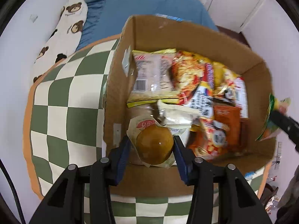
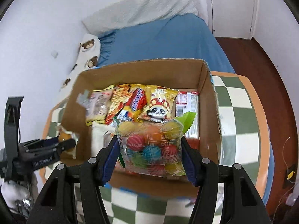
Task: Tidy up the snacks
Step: 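Lower both snacks into the cardboard box and open both tools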
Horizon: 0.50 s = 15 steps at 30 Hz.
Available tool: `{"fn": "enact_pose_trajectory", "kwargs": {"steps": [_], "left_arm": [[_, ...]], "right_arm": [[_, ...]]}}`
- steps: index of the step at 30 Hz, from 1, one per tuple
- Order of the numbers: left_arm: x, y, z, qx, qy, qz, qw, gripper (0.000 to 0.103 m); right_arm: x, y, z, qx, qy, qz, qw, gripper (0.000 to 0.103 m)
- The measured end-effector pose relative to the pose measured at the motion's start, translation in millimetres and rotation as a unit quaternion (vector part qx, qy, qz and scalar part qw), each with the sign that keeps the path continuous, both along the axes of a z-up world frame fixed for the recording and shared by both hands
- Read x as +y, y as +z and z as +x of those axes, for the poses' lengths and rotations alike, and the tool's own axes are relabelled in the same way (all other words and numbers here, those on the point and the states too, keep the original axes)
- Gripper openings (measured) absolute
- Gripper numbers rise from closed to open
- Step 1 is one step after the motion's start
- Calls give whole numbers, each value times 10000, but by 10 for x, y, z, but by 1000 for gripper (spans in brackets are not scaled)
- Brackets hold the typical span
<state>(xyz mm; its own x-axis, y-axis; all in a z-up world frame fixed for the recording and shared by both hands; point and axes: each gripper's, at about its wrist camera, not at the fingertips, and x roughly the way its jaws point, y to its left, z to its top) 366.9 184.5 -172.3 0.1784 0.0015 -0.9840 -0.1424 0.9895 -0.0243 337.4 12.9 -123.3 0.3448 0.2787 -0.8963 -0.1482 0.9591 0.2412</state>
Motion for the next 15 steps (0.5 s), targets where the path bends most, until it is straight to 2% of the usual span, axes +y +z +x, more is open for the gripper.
{"fn": "enact_pose_trajectory", "kwargs": {"steps": [3, 6, 7, 8, 9, 10, 13, 15], "left_arm": [[37, -91, 66, 115, 90, 72, 9999, 45], [76, -133, 125, 124, 231, -166, 9995, 61], [68, -135, 140, 114, 227, -251, 9994, 69], [50, -140, 155, 122, 208, -292, 9993, 77], [16, -147, 168, 151, 164, -308, 9993, 80], [-29, -147, 178, 155, 109, -246, 9995, 88], [-121, -117, 189, 14, 25, -85, 10000, 91], [-146, -106, 186, -42, 42, -112, 9999, 91]], "right_arm": [[73, -169, 204, 132, 28, -72, 9999, 64], [129, -331, 371, 372, 40, -40, 9993, 69], [130, -418, 444, 525, -7, -30, 9986, 72], [120, -480, 491, 573, -56, -56, 9983, 86], [123, -526, 526, 585, -68, -70, 9982, 93], [115, -556, 530, 597, -102, -88, 9981, 94], [60, -619, 536, 664, -149, -49, 9977, 94], [29, -620, 516, 640, -156, -91, 9978, 94]]}}
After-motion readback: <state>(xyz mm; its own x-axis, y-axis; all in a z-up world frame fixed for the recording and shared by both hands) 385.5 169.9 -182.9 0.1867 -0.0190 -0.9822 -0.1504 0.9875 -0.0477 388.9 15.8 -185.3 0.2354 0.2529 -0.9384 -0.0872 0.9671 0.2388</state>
